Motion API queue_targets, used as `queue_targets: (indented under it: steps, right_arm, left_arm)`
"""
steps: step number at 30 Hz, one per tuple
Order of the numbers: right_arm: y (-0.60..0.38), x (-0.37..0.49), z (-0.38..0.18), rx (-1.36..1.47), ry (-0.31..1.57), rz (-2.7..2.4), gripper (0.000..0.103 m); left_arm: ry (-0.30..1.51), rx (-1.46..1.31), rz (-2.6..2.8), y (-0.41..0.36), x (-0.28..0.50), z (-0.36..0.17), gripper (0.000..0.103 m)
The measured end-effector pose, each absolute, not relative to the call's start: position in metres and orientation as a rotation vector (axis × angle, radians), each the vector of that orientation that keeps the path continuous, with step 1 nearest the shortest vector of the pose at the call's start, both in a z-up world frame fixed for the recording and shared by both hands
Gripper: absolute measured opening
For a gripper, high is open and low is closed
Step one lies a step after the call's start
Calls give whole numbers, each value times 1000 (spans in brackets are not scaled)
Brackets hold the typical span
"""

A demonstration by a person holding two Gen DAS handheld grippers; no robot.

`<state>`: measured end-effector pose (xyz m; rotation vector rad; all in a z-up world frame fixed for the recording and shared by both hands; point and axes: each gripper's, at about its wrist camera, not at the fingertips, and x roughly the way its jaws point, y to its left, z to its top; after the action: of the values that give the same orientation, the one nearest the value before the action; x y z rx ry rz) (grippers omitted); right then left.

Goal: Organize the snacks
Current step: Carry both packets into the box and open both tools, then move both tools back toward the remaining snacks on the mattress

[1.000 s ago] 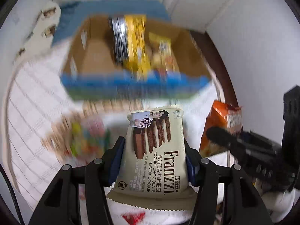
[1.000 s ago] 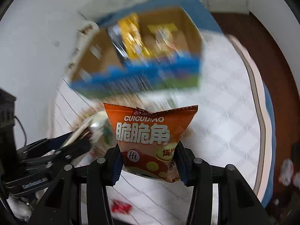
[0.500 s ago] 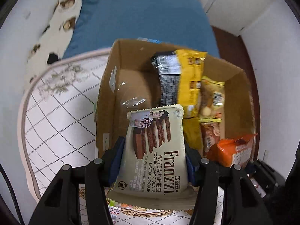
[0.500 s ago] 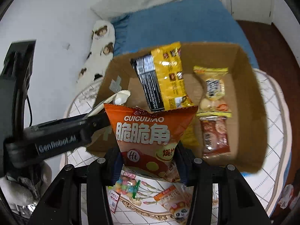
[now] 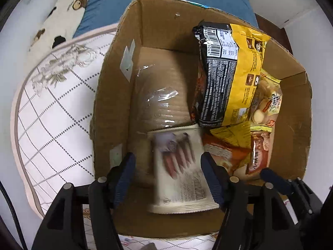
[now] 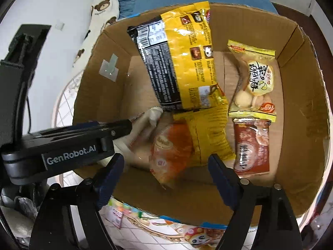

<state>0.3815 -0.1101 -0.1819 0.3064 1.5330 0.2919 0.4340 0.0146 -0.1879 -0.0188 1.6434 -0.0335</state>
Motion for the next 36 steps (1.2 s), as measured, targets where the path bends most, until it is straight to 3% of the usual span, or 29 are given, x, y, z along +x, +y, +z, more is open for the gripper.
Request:
queue_targets:
  steps: [13, 36]
  right_arm:
    - [-138, 362, -164, 253, 1474, 162, 85]
    - [-175, 279, -66, 212, 1205, 59, 85]
  left_arm:
    - [1520, -4, -27, 16, 411, -157, 63]
    - [1154, 56, -75, 2, 313, -54, 63]
